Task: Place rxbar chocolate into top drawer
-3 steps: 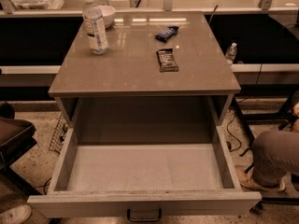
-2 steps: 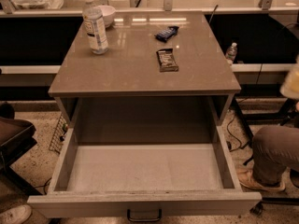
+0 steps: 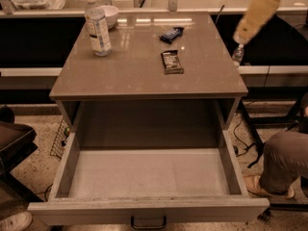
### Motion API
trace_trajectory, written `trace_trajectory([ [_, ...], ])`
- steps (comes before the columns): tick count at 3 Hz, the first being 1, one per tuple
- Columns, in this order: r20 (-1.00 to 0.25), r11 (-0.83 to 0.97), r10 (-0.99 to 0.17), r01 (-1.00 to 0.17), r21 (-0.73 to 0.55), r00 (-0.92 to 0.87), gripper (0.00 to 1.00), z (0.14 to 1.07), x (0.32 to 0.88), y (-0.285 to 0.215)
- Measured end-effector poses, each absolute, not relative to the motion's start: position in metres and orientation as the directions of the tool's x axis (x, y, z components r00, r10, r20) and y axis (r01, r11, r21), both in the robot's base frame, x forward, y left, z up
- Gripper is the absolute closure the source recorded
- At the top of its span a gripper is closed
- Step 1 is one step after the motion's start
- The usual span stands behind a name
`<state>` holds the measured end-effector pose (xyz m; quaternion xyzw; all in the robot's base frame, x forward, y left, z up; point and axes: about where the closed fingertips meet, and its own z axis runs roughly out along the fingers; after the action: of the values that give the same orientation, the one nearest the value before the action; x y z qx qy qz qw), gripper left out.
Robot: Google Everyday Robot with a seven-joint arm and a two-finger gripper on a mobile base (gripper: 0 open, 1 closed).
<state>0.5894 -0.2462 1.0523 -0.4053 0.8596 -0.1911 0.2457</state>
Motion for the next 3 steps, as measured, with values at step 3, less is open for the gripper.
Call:
trace_trajectory([
  [3,-0.273,0.789,-0.561,-0.403,-0.464,-0.782,0.0,1.0239,0.6325,-0.2634],
])
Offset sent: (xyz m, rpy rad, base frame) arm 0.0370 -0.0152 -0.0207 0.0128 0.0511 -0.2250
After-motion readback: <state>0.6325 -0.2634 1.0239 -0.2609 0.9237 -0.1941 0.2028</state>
